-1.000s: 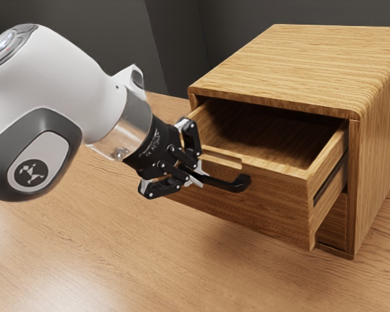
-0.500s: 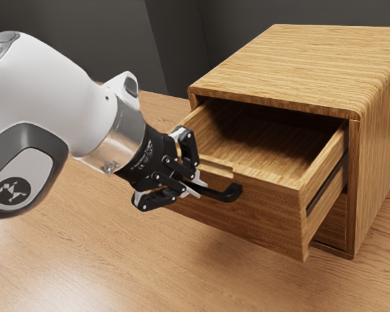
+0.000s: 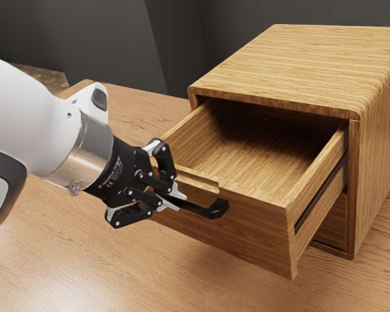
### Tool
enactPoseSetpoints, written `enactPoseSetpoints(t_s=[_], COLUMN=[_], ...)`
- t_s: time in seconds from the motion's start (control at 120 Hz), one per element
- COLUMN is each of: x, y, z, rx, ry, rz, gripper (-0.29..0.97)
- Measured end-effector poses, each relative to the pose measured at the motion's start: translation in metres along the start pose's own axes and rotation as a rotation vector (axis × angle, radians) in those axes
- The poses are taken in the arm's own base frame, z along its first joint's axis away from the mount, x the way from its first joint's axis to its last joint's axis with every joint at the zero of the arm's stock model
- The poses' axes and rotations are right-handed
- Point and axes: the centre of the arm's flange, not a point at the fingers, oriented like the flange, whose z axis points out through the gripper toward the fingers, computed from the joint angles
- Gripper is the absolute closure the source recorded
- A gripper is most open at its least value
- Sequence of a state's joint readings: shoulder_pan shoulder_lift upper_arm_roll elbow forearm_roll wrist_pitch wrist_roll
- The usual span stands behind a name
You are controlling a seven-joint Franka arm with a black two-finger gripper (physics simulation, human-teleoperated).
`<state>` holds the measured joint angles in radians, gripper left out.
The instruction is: Pull the drawer handle with one arm to open the drawer
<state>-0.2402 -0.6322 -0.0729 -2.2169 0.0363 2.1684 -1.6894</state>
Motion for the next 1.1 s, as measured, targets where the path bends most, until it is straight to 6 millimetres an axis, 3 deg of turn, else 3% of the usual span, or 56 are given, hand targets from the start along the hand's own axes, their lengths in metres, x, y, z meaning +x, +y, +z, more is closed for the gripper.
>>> enactPoseSetpoints(t_s=[0.15, 0.3, 0.333, 0.392, 0.45, 0.483, 0.617, 0.675, 0.867, 0.917, 0.992, 1.1], x=[-0.011, 0.007, 0.014, 0.026, 0.04, 0.052, 0.141, 0.168, 0.187, 0.196, 0.213, 0.225], y=[-0.006, -0.023, -0.015, 0.022, 0.045, 0.052, 0.093, 0.102, 0.125, 0.127, 0.128, 0.123], z=[-0.016, -0.104, -0.136, -0.19, -0.207, -0.201, -0.118, -0.104, -0.086, -0.063, -0.01, 0.006], rx=[-0.019, -0.117, -0.138, -0.154, -0.106, -0.055, 0.189, 0.233, 0.289, 0.338, 0.442, 0.49], ry=[0.006, 0.111, 0.145, 0.191, 0.202, 0.202, 0.176, 0.175, 0.167, 0.16, 0.149, 0.148], rz=[0.02, -0.041, -0.07, -0.124, -0.161, -0.185, -0.306, -0.337, -0.332, -0.336, -0.348, -0.36], gripper=[0.78, 0.48, 0.41, 0.32, 0.24, 0.21, 0.12, 0.09, 0.05, 0.04, 0.04, 0.03])
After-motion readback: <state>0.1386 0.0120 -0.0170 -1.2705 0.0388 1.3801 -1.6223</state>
